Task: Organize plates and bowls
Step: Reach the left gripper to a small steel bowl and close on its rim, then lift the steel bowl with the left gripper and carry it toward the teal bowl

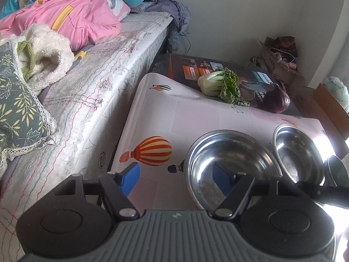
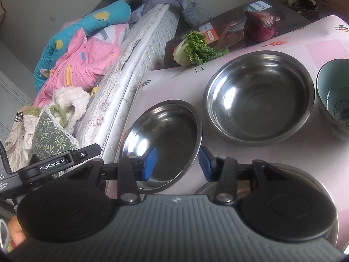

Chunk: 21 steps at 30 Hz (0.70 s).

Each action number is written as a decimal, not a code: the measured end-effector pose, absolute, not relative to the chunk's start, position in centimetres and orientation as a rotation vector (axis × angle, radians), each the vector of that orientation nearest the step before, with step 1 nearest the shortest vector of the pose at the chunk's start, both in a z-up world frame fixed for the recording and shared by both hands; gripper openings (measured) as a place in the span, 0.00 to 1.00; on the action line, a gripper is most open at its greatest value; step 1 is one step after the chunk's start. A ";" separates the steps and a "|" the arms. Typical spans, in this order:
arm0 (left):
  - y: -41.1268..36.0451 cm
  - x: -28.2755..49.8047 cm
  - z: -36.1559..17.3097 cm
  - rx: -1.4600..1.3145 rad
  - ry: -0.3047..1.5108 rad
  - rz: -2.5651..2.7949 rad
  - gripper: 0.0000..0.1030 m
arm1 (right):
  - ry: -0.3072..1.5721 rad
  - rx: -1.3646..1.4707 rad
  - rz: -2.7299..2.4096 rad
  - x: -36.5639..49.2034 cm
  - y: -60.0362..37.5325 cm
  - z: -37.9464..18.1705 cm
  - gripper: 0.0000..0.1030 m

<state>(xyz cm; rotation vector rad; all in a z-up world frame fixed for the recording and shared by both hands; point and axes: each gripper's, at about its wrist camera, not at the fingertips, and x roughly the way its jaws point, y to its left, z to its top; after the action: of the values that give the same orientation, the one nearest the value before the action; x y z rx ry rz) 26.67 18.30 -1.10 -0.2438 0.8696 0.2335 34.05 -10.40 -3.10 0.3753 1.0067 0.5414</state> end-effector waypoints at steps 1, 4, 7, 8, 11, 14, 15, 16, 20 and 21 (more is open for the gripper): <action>18.3 27.3 -1.5 -0.241 0.888 0.226 0.66 | 1.017 0.377 0.539 34.4 -10.1 -3.5 0.31; 18.3 29.0 -2.6 -0.247 0.930 0.212 0.57 | 1.053 0.372 0.533 35.3 -9.2 -4.5 0.27; 18.2 29.9 -3.3 -0.257 0.959 0.205 0.51 | 1.086 0.379 0.527 35.7 -9.4 -5.3 0.24; 18.2 30.1 -3.5 -0.259 0.964 0.206 0.48 | 1.093 0.384 0.526 35.8 -9.4 -5.5 0.22; 18.2 30.8 -4.1 -0.258 0.996 0.209 0.29 | 1.102 0.390 0.522 36.2 -9.3 -5.9 0.18; 18.2 31.3 -4.7 -0.263 1.031 0.215 0.11 | 1.111 0.407 0.520 36.6 -9.4 -6.4 0.10; 18.2 31.2 -4.8 -0.265 1.032 0.215 0.10 | 1.115 0.415 0.524 36.7 -9.4 -6.5 0.10; 18.2 31.0 -4.7 -0.265 1.037 0.217 0.10 | 1.118 0.418 0.529 36.7 -9.5 -6.6 0.09; 18.8 30.1 -4.6 -0.285 1.051 0.215 0.10 | 1.129 0.417 0.555 36.4 -9.4 -6.5 0.08; 18.9 30.0 -4.6 -0.290 1.052 0.212 0.10 | 1.130 0.415 0.557 36.4 -9.3 -6.5 0.08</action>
<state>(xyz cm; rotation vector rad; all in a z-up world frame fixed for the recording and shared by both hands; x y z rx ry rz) 29.98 18.92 -4.58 -0.2904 1.0519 0.2119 36.44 -9.28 -6.46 0.4148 1.1300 0.5572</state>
